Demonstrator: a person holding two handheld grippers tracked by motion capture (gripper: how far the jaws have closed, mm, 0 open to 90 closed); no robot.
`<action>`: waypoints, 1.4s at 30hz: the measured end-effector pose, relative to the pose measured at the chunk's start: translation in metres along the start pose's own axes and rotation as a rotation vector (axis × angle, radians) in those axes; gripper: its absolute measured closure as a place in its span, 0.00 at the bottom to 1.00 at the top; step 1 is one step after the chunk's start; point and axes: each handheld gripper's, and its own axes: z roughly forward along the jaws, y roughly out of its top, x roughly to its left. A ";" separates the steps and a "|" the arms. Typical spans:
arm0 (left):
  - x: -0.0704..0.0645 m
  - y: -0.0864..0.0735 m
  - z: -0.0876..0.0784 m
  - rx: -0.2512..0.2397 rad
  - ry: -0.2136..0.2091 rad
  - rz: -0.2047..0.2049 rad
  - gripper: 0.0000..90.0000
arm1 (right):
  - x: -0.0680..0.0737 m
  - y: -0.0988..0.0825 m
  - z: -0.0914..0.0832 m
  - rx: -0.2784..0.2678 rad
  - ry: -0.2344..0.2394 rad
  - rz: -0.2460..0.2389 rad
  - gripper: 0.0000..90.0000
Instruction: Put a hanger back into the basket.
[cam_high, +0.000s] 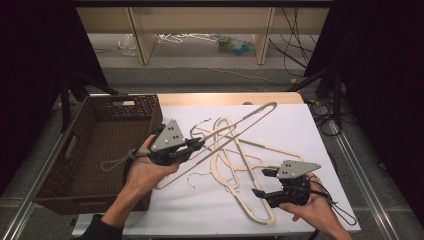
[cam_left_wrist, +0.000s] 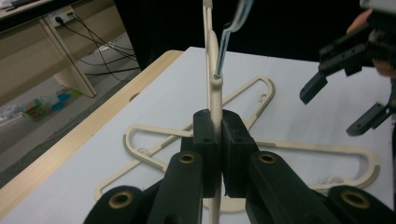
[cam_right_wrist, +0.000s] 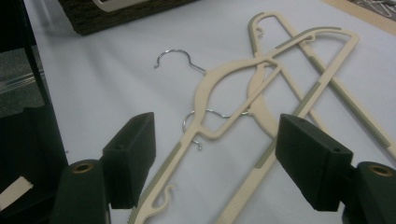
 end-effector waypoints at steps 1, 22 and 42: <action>0.004 0.003 -0.006 0.000 0.004 -0.031 0.95 | 0.000 -0.001 0.001 0.000 -0.005 -0.003 0.32; 0.058 0.032 -0.107 -0.130 0.017 -0.299 0.95 | 0.004 -0.011 0.013 0.037 0.025 -0.001 0.30; 0.129 -0.028 -0.173 -0.016 0.294 -0.258 0.95 | 0.003 -0.014 0.015 0.051 0.033 0.004 0.30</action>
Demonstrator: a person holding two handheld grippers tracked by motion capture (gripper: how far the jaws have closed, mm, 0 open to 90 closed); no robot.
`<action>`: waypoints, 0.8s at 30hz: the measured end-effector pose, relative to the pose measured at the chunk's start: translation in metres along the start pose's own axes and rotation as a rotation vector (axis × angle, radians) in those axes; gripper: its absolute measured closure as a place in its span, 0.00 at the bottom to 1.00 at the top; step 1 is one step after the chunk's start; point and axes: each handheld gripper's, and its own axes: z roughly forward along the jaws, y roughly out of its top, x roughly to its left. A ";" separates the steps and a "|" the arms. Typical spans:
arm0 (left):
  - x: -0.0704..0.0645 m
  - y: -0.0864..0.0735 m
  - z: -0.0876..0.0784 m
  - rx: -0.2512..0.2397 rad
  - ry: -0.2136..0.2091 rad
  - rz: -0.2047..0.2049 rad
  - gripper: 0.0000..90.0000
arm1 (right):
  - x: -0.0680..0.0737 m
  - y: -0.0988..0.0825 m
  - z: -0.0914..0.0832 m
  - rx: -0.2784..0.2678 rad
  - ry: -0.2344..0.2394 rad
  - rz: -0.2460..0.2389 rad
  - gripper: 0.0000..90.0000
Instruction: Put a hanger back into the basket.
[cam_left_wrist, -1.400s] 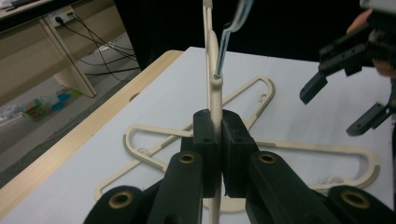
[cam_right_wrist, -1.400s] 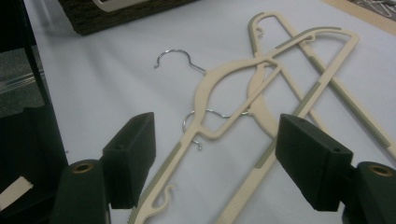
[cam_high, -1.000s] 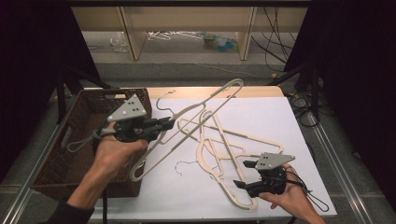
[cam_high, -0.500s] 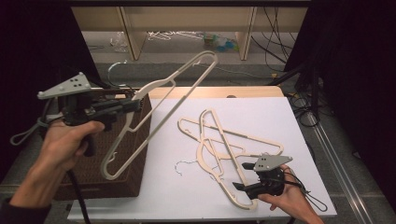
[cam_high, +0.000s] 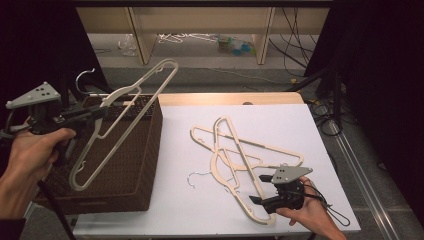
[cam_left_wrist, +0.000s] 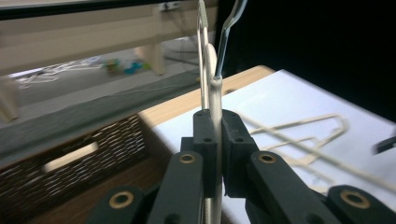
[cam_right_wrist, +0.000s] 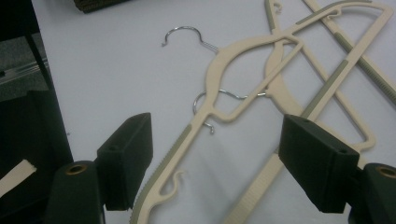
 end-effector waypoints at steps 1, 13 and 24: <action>0.006 -0.006 0.000 0.007 0.009 -0.008 0.95 | 0.000 -0.001 0.001 0.001 -0.005 0.002 0.30; 0.042 -0.058 0.004 0.104 0.071 0.038 0.95 | -0.001 -0.001 0.003 0.008 -0.002 -0.001 0.30; 0.050 -0.088 0.023 0.172 0.069 -0.013 0.95 | -0.002 -0.003 0.004 0.016 0.001 -0.002 0.29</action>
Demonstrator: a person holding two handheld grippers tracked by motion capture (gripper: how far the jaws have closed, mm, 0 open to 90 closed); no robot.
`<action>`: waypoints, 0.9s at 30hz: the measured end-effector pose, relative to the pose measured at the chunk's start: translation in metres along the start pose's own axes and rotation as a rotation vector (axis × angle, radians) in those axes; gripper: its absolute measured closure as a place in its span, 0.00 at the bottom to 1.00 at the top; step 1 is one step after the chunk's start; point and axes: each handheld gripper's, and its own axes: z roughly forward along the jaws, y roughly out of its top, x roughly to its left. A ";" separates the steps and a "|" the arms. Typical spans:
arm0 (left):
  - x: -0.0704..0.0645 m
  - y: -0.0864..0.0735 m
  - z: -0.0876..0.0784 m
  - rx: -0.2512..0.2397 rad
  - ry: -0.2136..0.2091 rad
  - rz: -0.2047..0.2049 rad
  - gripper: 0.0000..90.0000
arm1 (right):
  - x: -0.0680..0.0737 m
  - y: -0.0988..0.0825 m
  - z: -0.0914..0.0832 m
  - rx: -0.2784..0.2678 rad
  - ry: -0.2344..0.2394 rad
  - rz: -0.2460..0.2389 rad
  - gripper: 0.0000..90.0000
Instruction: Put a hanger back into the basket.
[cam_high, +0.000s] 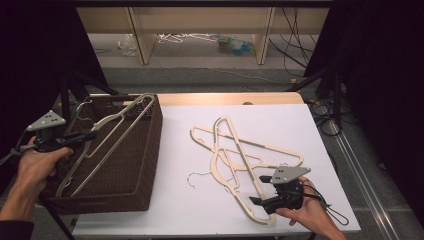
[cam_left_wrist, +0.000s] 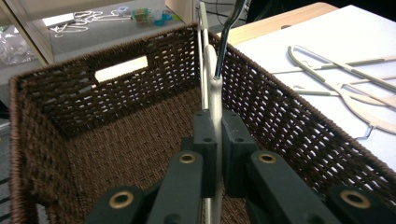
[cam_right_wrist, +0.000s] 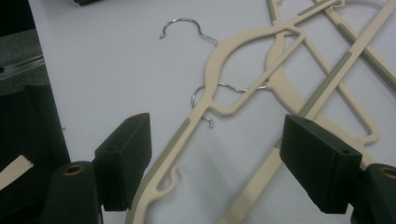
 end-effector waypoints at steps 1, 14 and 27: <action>0.002 -0.002 0.004 0.013 -0.012 0.009 0.95 | 0.000 0.000 0.000 0.000 0.002 0.002 0.29; 0.020 -0.024 0.039 0.105 0.022 0.057 0.95 | 0.001 -0.001 0.001 0.010 0.008 -0.002 0.29; 0.022 -0.035 0.041 0.152 0.232 -0.179 0.63 | 0.001 -0.002 0.002 0.014 0.004 0.003 0.29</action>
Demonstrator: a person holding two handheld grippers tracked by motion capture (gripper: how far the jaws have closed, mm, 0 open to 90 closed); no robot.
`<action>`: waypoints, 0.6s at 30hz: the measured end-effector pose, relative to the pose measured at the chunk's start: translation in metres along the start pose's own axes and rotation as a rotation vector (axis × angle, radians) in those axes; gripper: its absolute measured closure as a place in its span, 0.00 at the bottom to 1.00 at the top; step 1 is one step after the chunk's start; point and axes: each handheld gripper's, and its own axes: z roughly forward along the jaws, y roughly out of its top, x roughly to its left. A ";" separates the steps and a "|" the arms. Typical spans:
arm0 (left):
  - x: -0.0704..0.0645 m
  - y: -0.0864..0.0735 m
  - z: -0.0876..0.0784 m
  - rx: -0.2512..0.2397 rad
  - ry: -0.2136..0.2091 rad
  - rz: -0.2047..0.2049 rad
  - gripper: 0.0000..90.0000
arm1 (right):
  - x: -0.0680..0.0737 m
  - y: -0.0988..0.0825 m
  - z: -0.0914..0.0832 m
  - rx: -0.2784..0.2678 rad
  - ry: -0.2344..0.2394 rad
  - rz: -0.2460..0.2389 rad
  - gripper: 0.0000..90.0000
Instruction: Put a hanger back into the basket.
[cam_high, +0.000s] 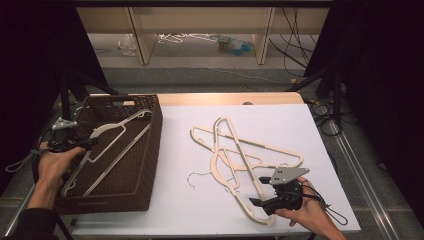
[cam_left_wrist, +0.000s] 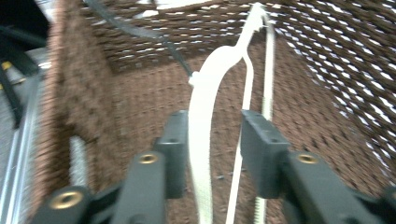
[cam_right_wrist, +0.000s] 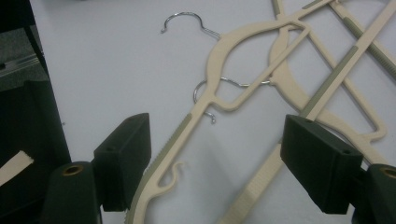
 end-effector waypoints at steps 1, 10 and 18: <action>0.000 -0.001 -0.001 -0.006 0.005 -0.018 0.63 | 0.000 0.000 0.000 -0.001 0.001 0.001 0.29; -0.033 0.004 -0.019 -0.100 -0.038 -0.037 0.43 | 0.001 -0.001 0.002 0.008 -0.005 0.005 0.29; -0.106 0.010 -0.050 -0.247 -0.254 -0.013 0.36 | -0.001 -0.004 0.005 0.021 -0.020 0.034 0.28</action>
